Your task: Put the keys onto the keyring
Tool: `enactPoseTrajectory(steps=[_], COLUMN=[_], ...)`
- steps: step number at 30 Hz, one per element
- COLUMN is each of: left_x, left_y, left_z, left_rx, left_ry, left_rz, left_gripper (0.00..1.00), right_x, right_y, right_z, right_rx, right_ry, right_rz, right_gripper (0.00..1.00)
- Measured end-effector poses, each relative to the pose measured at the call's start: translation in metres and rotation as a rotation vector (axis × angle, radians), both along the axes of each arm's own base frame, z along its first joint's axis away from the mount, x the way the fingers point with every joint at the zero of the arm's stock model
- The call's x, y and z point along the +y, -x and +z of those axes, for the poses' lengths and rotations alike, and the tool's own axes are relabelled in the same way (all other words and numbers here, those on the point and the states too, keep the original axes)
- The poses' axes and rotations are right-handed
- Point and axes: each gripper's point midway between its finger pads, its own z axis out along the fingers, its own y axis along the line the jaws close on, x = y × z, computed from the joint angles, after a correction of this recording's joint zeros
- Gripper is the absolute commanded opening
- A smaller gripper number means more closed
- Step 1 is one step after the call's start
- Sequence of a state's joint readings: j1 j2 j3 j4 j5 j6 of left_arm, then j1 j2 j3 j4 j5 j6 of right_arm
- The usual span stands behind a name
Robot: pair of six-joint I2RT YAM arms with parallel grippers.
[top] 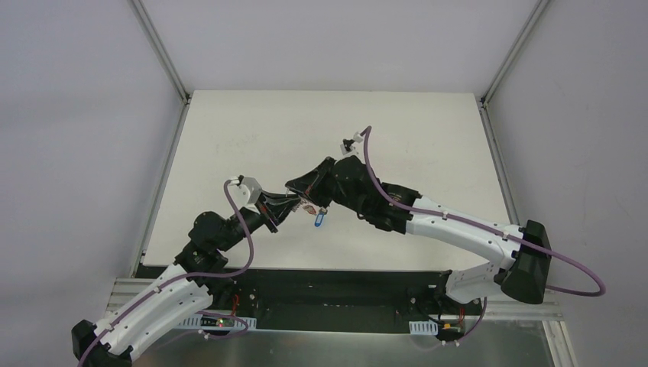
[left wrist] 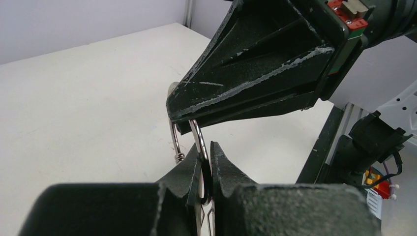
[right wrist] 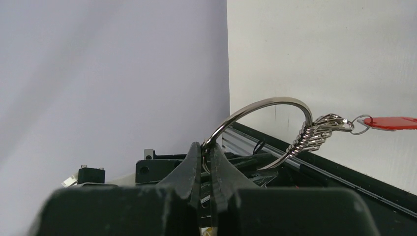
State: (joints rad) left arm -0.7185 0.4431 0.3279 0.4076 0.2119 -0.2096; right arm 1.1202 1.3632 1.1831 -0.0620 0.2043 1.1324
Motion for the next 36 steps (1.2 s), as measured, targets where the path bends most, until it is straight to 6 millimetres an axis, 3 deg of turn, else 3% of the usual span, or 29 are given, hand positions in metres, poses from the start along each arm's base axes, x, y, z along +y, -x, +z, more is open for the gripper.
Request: enactPoseTrajectory(steps=[7,13,17,20,30,33,36], left_x=[0.003,0.011,0.02,0.024,0.036,0.037,0.037], left_y=[0.001,0.006,0.005,0.003,-0.003,-0.003,-0.003], left_z=[-0.002,0.005,0.01,0.008,0.003,0.005,0.004], left_rx=[-0.01,-0.035,-0.055,-0.051,-0.041,-0.043,-0.043], left_ry=[-0.002,0.025,0.054,0.06,0.07,0.074,0.073], left_rz=[0.009,0.022,0.063,0.093,0.162,0.167,0.167], left_gripper=[0.1,0.11,0.11,0.11,0.11,0.11,0.11], right_x=[-0.006,-0.065,-0.086,-0.074,0.004,0.013,0.009], right_y=[-0.009,-0.075,-0.086,-0.08,-0.041,-0.027,-0.016], right_z=[-0.006,-0.04,-0.067,-0.08,-0.117,-0.125,-0.14], right_rx=[0.001,-0.015,0.005,0.004,0.045,0.044,0.046], right_ry=[0.021,0.145,0.218,0.244,0.127,0.092,0.086], right_rz=[0.043,-0.076,-0.029,0.095,0.592,0.688,0.73], right_gripper=[0.0,0.0,0.0,0.0,0.0,0.0,0.0])
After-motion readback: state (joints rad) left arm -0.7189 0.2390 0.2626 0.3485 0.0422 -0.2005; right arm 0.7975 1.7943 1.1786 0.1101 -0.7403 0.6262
